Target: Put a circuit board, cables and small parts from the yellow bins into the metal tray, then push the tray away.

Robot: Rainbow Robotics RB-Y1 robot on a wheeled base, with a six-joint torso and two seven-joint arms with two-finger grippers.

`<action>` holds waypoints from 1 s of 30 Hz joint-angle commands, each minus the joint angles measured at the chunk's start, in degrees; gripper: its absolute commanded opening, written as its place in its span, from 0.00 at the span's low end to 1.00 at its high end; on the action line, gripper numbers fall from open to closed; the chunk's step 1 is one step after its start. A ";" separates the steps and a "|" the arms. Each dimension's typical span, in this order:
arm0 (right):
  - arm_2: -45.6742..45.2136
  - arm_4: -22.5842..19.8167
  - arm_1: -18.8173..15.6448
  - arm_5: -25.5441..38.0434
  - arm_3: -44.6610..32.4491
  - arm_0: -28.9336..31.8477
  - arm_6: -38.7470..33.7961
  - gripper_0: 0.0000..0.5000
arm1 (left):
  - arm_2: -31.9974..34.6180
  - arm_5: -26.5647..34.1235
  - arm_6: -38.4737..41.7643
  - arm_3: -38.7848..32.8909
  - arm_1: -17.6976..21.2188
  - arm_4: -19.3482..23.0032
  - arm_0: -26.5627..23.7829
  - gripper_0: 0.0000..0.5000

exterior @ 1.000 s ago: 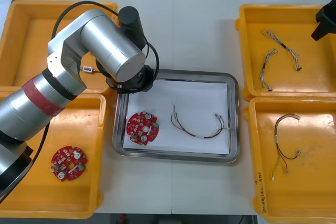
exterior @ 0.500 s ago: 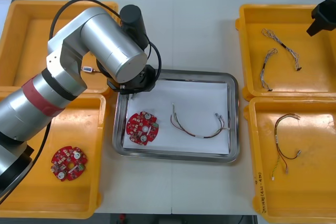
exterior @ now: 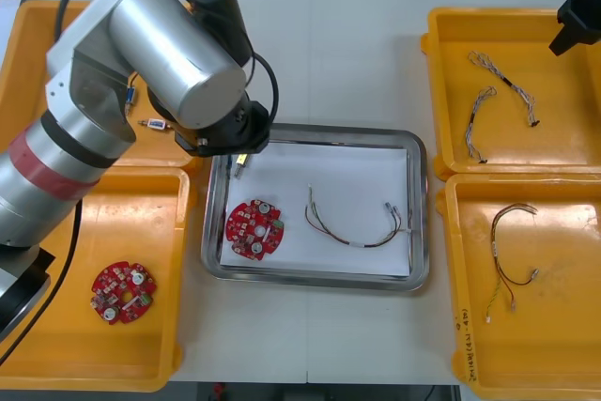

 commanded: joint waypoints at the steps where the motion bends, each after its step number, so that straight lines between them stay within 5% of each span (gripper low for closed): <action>1: -1.73 1.22 -0.71 -2.53 2.55 -4.22 3.09 1.00 | 6.15 2.72 2.89 -2.93 3.79 1.87 0.25 1.00; 14: -3.58 4.73 1.66 -12.81 12.31 -7.03 5.73 1.00 | 19.86 7.82 -8.80 -0.55 8.71 5.82 0.16 1.00; 30: -7.71 6.75 3.24 -22.48 20.84 -6.77 6.61 1.00 | 25.49 0.96 -26.91 13.60 10.29 1.07 -1.68 1.00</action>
